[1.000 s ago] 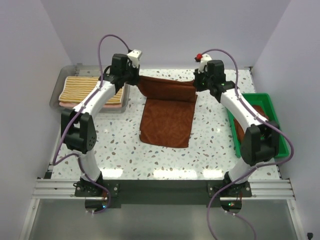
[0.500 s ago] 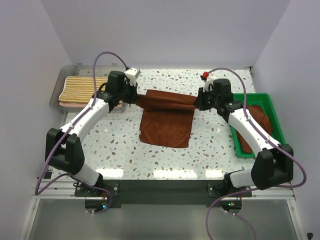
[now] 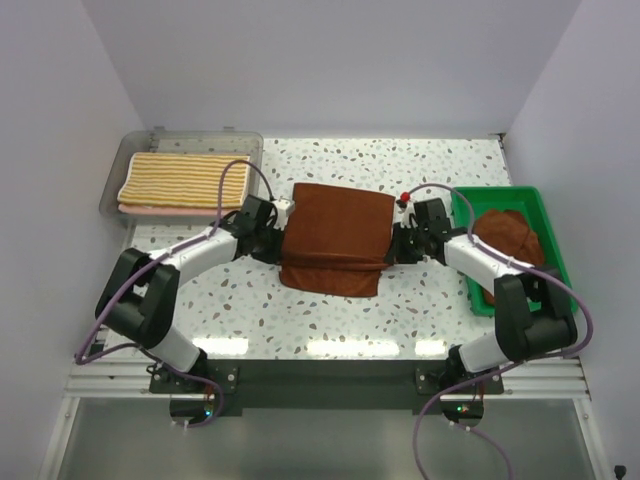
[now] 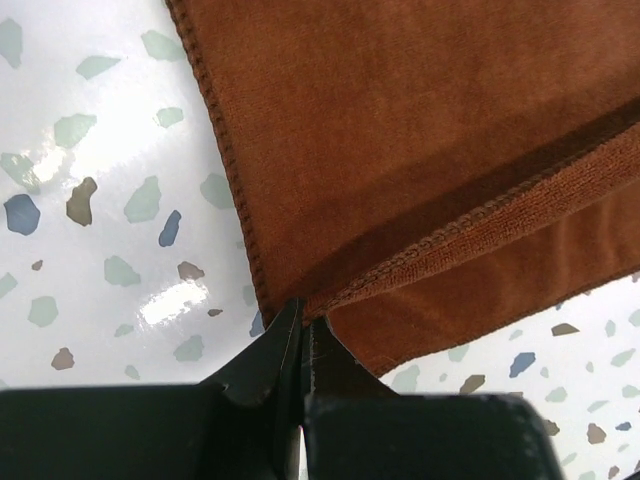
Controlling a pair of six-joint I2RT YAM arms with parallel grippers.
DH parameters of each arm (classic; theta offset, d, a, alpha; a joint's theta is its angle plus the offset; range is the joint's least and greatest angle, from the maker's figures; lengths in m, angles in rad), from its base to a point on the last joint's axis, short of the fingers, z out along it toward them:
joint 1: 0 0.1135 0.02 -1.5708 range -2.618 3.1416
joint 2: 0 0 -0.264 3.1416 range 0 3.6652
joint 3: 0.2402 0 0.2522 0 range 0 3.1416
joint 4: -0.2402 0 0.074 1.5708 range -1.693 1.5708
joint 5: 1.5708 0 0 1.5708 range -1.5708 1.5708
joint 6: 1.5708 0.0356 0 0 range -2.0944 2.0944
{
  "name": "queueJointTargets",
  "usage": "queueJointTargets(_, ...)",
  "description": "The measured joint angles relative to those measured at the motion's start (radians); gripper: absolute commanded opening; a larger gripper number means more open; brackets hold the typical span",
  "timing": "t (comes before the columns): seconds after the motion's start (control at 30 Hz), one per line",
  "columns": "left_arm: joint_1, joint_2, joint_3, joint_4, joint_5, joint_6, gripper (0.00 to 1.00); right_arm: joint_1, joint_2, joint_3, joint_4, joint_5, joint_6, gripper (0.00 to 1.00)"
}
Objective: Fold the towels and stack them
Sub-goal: Fold the towel
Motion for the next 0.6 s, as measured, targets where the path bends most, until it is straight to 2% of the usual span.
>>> queueJointTargets(0.17,0.000,0.041,-0.007,0.008,-0.020,-0.007,0.00,0.000,0.027,-0.003,0.019,-0.008,0.015,0.01)
queueJointTargets(0.23,0.000,0.043,-0.007,0.008,-0.021,-0.008,0.03,0.000,0.029,-0.003,0.023,-0.007,0.016,0.03)
queueJointTargets(0.3,-0.001,0.043,-0.007,0.011,-0.021,-0.009,0.11,0.000,0.029,-0.003,0.023,-0.007,0.016,0.07)
queueJointTargets(0.33,-0.001,0.043,-0.007,0.010,-0.022,-0.011,0.15,0.000,0.029,-0.003,0.022,-0.007,0.016,0.13)
queueJointTargets(0.37,-0.001,0.043,-0.007,0.011,-0.023,-0.013,0.24,0.000,0.029,-0.003,0.021,-0.008,0.017,0.16)
queueJointTargets(0.43,-0.001,0.041,-0.007,0.008,-0.025,-0.018,0.34,0.000,0.029,-0.003,0.018,-0.009,0.013,0.26)
queueJointTargets(0.47,-0.001,0.039,-0.007,0.006,-0.026,-0.023,0.44,0.000,0.029,-0.003,0.013,-0.010,0.013,0.29)
queueJointTargets(0.6,-0.001,0.006,-0.007,-0.005,-0.027,-0.032,0.62,0.002,0.021,-0.003,-0.016,-0.028,0.006,0.42)
